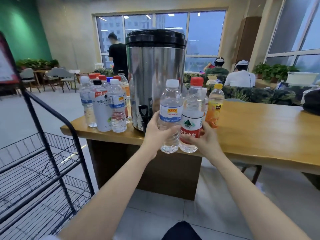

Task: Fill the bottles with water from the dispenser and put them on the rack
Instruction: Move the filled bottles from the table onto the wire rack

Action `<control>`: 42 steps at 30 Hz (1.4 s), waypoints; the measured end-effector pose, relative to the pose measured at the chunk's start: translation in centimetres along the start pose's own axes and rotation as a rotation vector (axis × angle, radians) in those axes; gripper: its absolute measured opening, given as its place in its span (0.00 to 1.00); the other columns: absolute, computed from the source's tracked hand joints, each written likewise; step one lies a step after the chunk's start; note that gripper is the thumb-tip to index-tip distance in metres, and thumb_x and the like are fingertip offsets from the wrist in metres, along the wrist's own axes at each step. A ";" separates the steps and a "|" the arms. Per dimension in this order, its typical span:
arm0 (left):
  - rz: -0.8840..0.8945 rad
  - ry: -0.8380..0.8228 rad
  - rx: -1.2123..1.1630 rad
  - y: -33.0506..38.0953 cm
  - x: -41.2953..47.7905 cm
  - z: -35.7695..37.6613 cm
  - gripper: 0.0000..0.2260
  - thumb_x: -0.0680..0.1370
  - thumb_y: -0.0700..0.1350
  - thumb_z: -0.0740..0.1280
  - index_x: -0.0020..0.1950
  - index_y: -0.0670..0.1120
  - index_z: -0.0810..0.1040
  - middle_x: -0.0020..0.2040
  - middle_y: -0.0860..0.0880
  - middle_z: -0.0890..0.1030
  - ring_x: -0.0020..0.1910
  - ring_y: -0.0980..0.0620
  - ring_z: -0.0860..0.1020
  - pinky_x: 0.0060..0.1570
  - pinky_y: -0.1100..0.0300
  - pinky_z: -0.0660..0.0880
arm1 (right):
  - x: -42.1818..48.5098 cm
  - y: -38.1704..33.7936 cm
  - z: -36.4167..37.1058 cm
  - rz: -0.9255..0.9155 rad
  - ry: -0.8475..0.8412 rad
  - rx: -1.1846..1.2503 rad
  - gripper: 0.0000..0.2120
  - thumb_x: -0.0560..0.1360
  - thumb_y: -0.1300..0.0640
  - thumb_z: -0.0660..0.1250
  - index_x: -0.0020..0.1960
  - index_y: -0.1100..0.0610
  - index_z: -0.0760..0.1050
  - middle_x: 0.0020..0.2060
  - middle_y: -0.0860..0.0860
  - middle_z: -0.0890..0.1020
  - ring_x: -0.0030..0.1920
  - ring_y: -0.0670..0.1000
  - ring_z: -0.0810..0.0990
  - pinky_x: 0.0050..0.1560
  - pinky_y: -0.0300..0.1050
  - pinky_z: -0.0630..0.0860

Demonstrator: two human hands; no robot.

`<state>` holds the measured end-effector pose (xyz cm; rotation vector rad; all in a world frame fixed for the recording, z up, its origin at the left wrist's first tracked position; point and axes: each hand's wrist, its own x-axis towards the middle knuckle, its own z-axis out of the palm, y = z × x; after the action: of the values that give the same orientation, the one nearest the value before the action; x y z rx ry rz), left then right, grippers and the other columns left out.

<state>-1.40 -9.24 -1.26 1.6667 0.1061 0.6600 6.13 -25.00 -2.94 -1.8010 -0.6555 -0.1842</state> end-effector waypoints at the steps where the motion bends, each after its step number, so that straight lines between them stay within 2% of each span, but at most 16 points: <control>1: 0.011 0.021 0.006 0.5 -0.8 -1.3 0.36 0.68 0.47 0.80 0.72 0.53 0.68 0.62 0.52 0.79 0.61 0.52 0.78 0.63 0.44 0.75 | -0.5 -1.2 0.6 -0.023 -0.026 0.004 0.37 0.59 0.42 0.78 0.65 0.49 0.71 0.58 0.46 0.81 0.58 0.45 0.79 0.59 0.50 0.78; 5: 0.002 0.135 0.011 2.2 -4.5 -8.0 0.40 0.65 0.47 0.81 0.73 0.52 0.66 0.64 0.51 0.79 0.61 0.53 0.78 0.65 0.47 0.74 | -2.4 -6.0 5.1 -0.132 -0.137 0.025 0.35 0.63 0.48 0.79 0.66 0.53 0.70 0.57 0.47 0.80 0.57 0.44 0.79 0.58 0.45 0.78; 8: -0.011 0.251 0.039 3.2 -7.1 -14.3 0.42 0.64 0.49 0.81 0.74 0.49 0.66 0.65 0.50 0.78 0.62 0.51 0.79 0.64 0.45 0.75 | -3.4 -9.5 10.6 -0.166 -0.245 0.092 0.32 0.62 0.48 0.80 0.62 0.50 0.72 0.53 0.43 0.81 0.53 0.41 0.80 0.56 0.43 0.79; 11: 0.009 0.358 0.097 4.0 -9.3 -20.5 0.33 0.68 0.45 0.80 0.70 0.48 0.69 0.62 0.49 0.80 0.57 0.51 0.81 0.59 0.46 0.78 | -3.9 -12.3 17.2 -0.186 -0.331 0.162 0.31 0.60 0.48 0.81 0.60 0.48 0.73 0.53 0.45 0.82 0.53 0.45 0.81 0.56 0.49 0.80; 15: 0.014 0.553 0.126 4.9 -11.6 -29.9 0.27 0.69 0.39 0.78 0.65 0.47 0.71 0.58 0.50 0.82 0.52 0.55 0.82 0.53 0.57 0.80 | -4.4 -16.8 27.5 -0.226 -0.474 0.248 0.32 0.60 0.50 0.82 0.60 0.50 0.73 0.51 0.44 0.82 0.51 0.44 0.81 0.54 0.49 0.81; 18: -0.005 0.689 0.176 5.2 -12.7 -36.5 0.26 0.70 0.37 0.77 0.64 0.46 0.71 0.56 0.52 0.82 0.49 0.61 0.82 0.46 0.67 0.78 | -5.0 -20.1 34.9 -0.238 -0.572 0.322 0.30 0.59 0.53 0.83 0.57 0.47 0.72 0.49 0.43 0.82 0.49 0.42 0.81 0.50 0.44 0.81; 21: -0.005 0.830 0.207 4.3 -13.6 -42.0 0.25 0.70 0.37 0.77 0.64 0.46 0.71 0.56 0.52 0.82 0.50 0.62 0.81 0.45 0.70 0.77 | -5.6 -22.4 41.7 -0.240 -0.667 0.379 0.27 0.61 0.57 0.82 0.52 0.46 0.71 0.44 0.39 0.80 0.43 0.36 0.80 0.42 0.32 0.77; 23: -0.013 0.940 0.231 2.9 -14.1 -45.0 0.25 0.70 0.37 0.77 0.63 0.47 0.72 0.54 0.55 0.81 0.48 0.64 0.81 0.45 0.72 0.76 | -6.0 -22.9 45.9 -0.235 -0.739 0.403 0.26 0.61 0.58 0.82 0.53 0.49 0.71 0.45 0.41 0.81 0.43 0.37 0.80 0.40 0.30 0.76; 25: -0.027 1.057 0.235 0.8 -14.6 -47.4 0.25 0.69 0.36 0.78 0.62 0.47 0.72 0.54 0.54 0.82 0.49 0.61 0.81 0.45 0.70 0.77 | -6.4 -22.9 49.6 -0.241 -0.798 0.398 0.26 0.61 0.57 0.82 0.52 0.50 0.72 0.44 0.41 0.81 0.42 0.36 0.80 0.39 0.31 0.76; 27: -0.048 1.173 0.233 -1.5 -14.9 -49.4 0.26 0.69 0.35 0.78 0.62 0.46 0.72 0.54 0.52 0.82 0.51 0.54 0.81 0.48 0.64 0.78 | -6.9 -22.5 53.1 -0.243 -0.858 0.387 0.25 0.61 0.56 0.82 0.50 0.49 0.72 0.42 0.41 0.82 0.41 0.37 0.80 0.41 0.38 0.79; 30: -0.106 1.342 0.260 -4.3 -14.7 -51.6 0.25 0.69 0.33 0.77 0.60 0.44 0.71 0.50 0.53 0.80 0.49 0.53 0.79 0.45 0.70 0.75 | -7.5 -21.6 58.0 -0.220 -0.952 0.338 0.26 0.60 0.52 0.82 0.51 0.47 0.72 0.44 0.43 0.83 0.45 0.44 0.82 0.47 0.49 0.81; 31: -0.126 1.395 0.271 -5.2 -14.6 -52.4 0.25 0.68 0.33 0.77 0.60 0.45 0.71 0.50 0.52 0.79 0.49 0.52 0.79 0.45 0.69 0.75 | -7.7 -21.3 59.5 -0.213 -0.978 0.326 0.26 0.60 0.51 0.82 0.52 0.48 0.72 0.44 0.43 0.83 0.46 0.46 0.82 0.49 0.50 0.81; 34: -0.187 1.535 0.317 -7.4 -14.3 -54.7 0.26 0.67 0.32 0.78 0.60 0.46 0.72 0.54 0.47 0.80 0.52 0.48 0.79 0.54 0.56 0.77 | -8.3 -20.9 63.3 -0.193 -1.034 0.279 0.28 0.61 0.51 0.82 0.55 0.49 0.71 0.45 0.43 0.81 0.49 0.49 0.81 0.51 0.47 0.78; 36: -0.222 1.622 0.328 -8.4 -14.4 -56.0 0.26 0.66 0.32 0.78 0.60 0.45 0.73 0.55 0.47 0.80 0.52 0.48 0.79 0.54 0.57 0.77 | -8.7 -20.8 65.5 -0.198 -1.066 0.219 0.29 0.62 0.50 0.81 0.57 0.53 0.72 0.48 0.47 0.81 0.50 0.51 0.81 0.52 0.48 0.77; 39: -0.259 1.705 0.343 -9.4 -14.9 -57.3 0.24 0.67 0.30 0.76 0.60 0.43 0.73 0.52 0.48 0.79 0.50 0.49 0.78 0.46 0.67 0.74 | -9.7 -21.1 68.2 -0.225 -1.114 0.172 0.30 0.63 0.47 0.80 0.60 0.55 0.73 0.52 0.50 0.82 0.52 0.53 0.80 0.54 0.51 0.78; 42: -0.320 1.756 0.325 -10.8 -15.7 -57.9 0.23 0.69 0.31 0.75 0.60 0.43 0.74 0.52 0.48 0.79 0.50 0.48 0.78 0.47 0.60 0.75 | -11.2 -20.7 70.3 -0.250 -1.136 0.198 0.26 0.63 0.49 0.80 0.55 0.56 0.76 0.48 0.51 0.83 0.49 0.53 0.82 0.48 0.47 0.79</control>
<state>-38.82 37.27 -13.60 0.8273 1.7243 1.7037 -27.90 39.89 -14.11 -1.5104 -1.6187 0.7749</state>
